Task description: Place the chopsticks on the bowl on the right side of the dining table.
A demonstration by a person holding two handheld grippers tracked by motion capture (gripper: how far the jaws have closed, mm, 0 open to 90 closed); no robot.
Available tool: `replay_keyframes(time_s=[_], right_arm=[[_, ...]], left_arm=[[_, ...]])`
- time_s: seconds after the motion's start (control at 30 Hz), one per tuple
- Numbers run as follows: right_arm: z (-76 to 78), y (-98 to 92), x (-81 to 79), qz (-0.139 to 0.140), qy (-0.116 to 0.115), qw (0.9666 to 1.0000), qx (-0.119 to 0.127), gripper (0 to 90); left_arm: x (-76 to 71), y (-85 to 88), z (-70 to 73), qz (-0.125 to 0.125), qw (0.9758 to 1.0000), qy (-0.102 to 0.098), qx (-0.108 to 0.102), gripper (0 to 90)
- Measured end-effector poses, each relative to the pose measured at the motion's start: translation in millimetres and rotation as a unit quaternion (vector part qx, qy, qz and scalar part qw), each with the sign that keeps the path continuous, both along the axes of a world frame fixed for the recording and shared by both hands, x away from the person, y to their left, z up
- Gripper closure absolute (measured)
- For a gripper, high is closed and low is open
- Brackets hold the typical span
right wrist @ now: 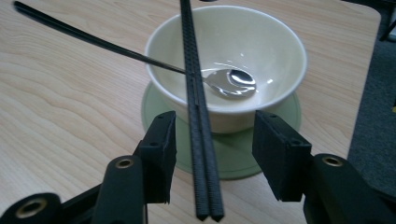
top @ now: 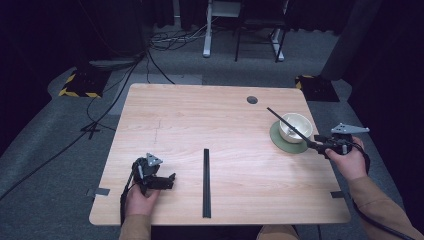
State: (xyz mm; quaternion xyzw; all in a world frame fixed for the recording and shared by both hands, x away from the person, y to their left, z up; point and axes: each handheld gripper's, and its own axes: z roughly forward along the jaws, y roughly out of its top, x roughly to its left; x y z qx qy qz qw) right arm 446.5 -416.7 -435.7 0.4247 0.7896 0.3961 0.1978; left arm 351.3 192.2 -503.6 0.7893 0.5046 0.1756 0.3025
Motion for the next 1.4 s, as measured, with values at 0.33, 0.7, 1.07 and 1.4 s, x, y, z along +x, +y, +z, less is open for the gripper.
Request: replay_keyframes(time_s=[0.33, 0.7, 1.07, 1.4], right_arm=[[-1.2, -22.4, 11.3, -0.035, -0.006, 0.9992, -0.019, 51.5], [1.4, -40.5, 32.1, -0.069, -0.006, 0.9971, -0.032, 51.7], [5.8, -44.5, 49.7, -0.095, -0.012, 0.9946, -0.039, 52.3], [23.4, -13.6, 52.7, -0.059, -0.034, 0.9976, -0.009, 51.4]], left_arm=[[-0.3, -0.1, 0.1, 0.001, 1.0000, 0.001, 0.000, 0.6], [-0.9, 0.1, 0.2, 0.002, 1.0000, 0.000, 0.001, 0.6], [-1.1, -0.1, 0.0, 0.002, 1.0000, -0.001, 0.000, 0.6], [-1.6, -0.3, -0.2, 0.002, 1.0000, 0.001, -0.001, 0.6]])
